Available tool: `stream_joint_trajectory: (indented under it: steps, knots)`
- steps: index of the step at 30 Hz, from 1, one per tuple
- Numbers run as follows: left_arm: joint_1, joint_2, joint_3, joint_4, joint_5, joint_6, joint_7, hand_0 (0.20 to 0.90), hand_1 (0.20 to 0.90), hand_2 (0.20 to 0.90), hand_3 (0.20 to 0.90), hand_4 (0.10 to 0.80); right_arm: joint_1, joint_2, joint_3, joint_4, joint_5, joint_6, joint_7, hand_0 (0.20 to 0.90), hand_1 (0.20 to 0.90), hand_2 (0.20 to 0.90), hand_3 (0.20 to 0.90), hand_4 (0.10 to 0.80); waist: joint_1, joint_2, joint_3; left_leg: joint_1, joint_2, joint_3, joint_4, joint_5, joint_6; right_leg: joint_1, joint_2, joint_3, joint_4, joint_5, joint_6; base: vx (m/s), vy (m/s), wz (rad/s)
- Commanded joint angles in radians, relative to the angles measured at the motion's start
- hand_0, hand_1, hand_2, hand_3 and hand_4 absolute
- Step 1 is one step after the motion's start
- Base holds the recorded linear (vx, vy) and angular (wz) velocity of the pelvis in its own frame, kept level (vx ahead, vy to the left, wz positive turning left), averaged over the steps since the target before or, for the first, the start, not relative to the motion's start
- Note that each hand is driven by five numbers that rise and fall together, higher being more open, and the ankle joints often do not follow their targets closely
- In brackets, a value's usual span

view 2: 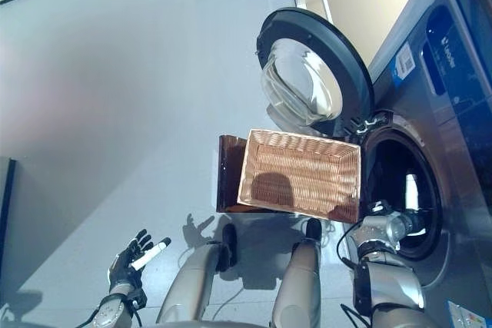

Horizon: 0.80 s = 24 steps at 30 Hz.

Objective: Pick up the clothes and place them into the washing machine

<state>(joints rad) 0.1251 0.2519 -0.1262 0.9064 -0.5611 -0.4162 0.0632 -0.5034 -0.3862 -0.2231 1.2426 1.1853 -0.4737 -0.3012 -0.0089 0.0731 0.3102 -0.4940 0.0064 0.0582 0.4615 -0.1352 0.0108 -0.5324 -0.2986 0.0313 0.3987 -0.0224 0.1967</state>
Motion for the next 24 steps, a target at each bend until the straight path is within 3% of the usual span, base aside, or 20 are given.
stream_joint_trajectory:
  steps: [1, 10, 24]
  knots:
    - [0.021, 0.083, 0.071, 0.011, -0.002, -0.058, 0.01, 0.9, 0.9, 0.9, 0.9, 0.8, 0.039, -0.038, 0.046, -0.017, -0.074, -0.028, 0.026, 0.9, 0.9, 0.9, 0.9, 0.8, 0.016, -0.032, -0.065, 0.034, 0.037, -0.037, -0.148, 0.128, -0.099, 0.071, -0.022, -0.03, -0.126, 0.137, -0.022, 0.095, -0.038, -0.02]
    - [0.017, 0.054, 0.091, 0.016, 0.001, -0.063, 0.012, 0.9, 0.9, 0.9, 0.9, 0.8, 0.171, 0.105, 0.047, -0.04, -0.06, -0.007, 0.077, 0.9, 0.9, 0.9, 0.9, 0.8, 0.015, -0.074, -0.109, 0.186, 0.054, -0.033, -0.28, 0.162, -0.103, 0.238, -0.025, -0.086, -0.271, 0.174, -0.002, 0.074, -0.017, -0.03]
    - [0.021, 0.009, 0.101, 0.084, 0.017, -0.049, 0.023, 0.9, 0.9, 0.9, 0.9, 0.8, 0.305, 0.223, 0.128, -0.06, -0.173, 0.051, 0.121, 0.9, 0.9, 0.9, 0.9, 0.8, 0.007, -0.099, -0.216, 0.366, 0.074, -0.018, -0.426, 0.183, -0.098, 0.367, -0.007, -0.119, -0.353, 0.189, 0.01, 0.08, -0.004, -0.05]
